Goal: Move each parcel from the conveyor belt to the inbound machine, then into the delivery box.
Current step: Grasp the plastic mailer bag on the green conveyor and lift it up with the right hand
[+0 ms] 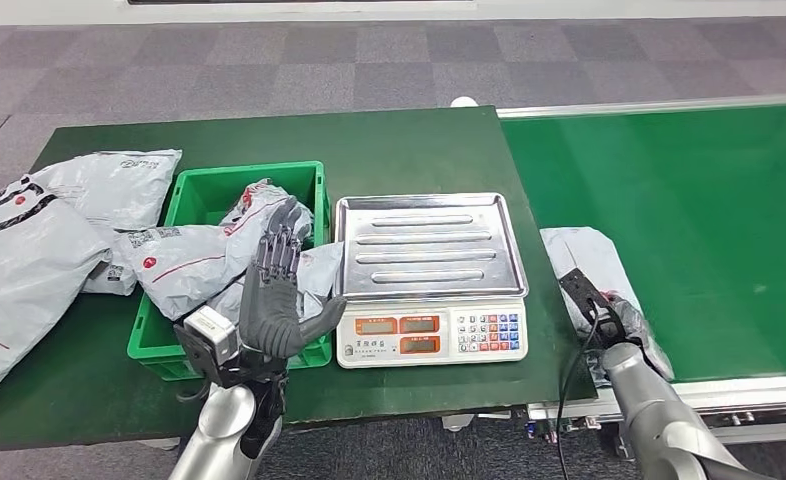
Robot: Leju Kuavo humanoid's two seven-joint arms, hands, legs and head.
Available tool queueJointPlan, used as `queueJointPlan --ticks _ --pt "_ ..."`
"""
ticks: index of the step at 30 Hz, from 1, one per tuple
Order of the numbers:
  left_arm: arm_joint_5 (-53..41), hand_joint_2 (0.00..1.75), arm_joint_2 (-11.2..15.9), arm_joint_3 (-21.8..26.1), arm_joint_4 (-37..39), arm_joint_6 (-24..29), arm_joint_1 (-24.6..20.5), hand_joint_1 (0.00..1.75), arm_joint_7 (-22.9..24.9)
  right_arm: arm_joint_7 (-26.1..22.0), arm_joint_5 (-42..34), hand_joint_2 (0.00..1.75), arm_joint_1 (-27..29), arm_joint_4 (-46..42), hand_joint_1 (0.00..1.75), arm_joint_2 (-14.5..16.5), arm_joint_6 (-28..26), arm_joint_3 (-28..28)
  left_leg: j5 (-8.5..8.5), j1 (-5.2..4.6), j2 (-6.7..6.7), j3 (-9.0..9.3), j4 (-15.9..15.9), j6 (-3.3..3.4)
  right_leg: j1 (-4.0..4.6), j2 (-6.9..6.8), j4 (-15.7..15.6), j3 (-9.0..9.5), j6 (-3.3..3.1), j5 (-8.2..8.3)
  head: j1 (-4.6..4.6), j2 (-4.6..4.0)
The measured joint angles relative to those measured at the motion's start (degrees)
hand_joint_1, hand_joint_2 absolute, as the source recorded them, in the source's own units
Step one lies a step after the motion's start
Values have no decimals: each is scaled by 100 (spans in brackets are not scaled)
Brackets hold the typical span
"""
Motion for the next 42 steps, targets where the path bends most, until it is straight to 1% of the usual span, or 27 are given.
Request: queueJointPlan --ticks 2,4,11,14,16,21,23,25,29,30,34,35,37,40,42 --pt "-3 175 1 0 -24 4 55 0 -2 -181 -93 175 30 -73 175 3 -239 0 0 0 -1 -1 0 0 0 0 0 0 1 1 0 -1" --pt "-3 175 1 0 -45 4 82 0 -3 -343 -206 175 81 -203 175 11 -362 -1 1 0 -1 -1 0 0 0 -1 0 -1 1 1 0 -1" --pt "16 175 2 0 -48 73 75 0 1 -913 -751 175 265 -704 175 75 -481 0 0 0 -4 -9 -2 -1 1 -4 1 -8 -2 -1 0 0" --pt "21 175 3 0 -43 106 63 0 -5 -1125 -921 175 363 -962 175 122 -630 2 0 0 -6 -16 -2 -1 1 -7 1 -13 -3 -3 0 -1" --pt "39 175 3 0 -43 105 60 0 -9 -1358 -1067 175 436 -1165 175 159 -777 2 0 0 -6 -19 -2 -1 1 -8 1 -17 -4 -4 0 -1" --pt "77 175 7 0 -36 104 57 0 -61 -2192 -1611 175 591 -1808 175 280 -1566 2 -1 0 -6 -21 -2 -1 1 -8 1 -20 -4 -5 0 0" --pt "96 175 8 0 -36 104 56 0 -69 -2384 -1781 175 635 -2056 175 313 -1741 2 -1 0 -6 -21 -2 -1 1 -9 1 -20 -4 -5 0 0" --pt "106 175 9 0 -34 104 52 0 -71 -2695 -2052 175 698 -2291 175 347 -1940 2 -1 0 -7 -21 -2 -1 0 -10 1 -20 -4 -5 0 -1" --pt "150 175 7 0 7 107 -9 0 -73 -3912 -3138 175 917 -2968 175 459 -2652 -22 -1 0 -8 -21 -1 -1 0 -14 1 -20 -3 -5 0 -1" --pt "170 175 7 0 24 108 -29 0 -77 -4150 -3399 175 988 -3197 175 493 -2803 -31 -1 0 -8 -21 -1 -1 1 -14 1 -20 -3 -5 0 -1" --pt "224 175 7 0 106 111 -147 0 -93 -4695 -4051 175 1334 -4233 175 667 -3081 -37 -1 1 -8 -21 -2 -1 1 -13 1 -20 -4 -5 0 -1" --pt "234 175 7 0 129 111 -179 0 -99 -4756 -4076 175 1441 -4547 175 726 -3120 -25 -1 1 -9 -21 -3 -1 1 -14 1 -20 -4 -6 0 -1" --pt "252 175 7 0 175 107 -228 0 -117 -4808 -3893 175 1668 -5262 175 868 -3177 42 -1 1 -9 -22 -5 -2 1 -14 1 -21 -6 -7 1 -1" --pt "256 175 7 0 252 58 -291 0 -162 -4837 -3188 175 1983 -6357 175 1102 -3197 270 -2 2 -9 -21 -7 -3 3 -13 1 -21 -10 -10 1 0" --pt "246 175 7 0 302 7 -338 0 -183 -4845 -2585 175 2162 -7014 175 1240 -3196 539 -3 4 -8 -21 -8 -4 4 -13 1 -22 -12 -13 0 0"
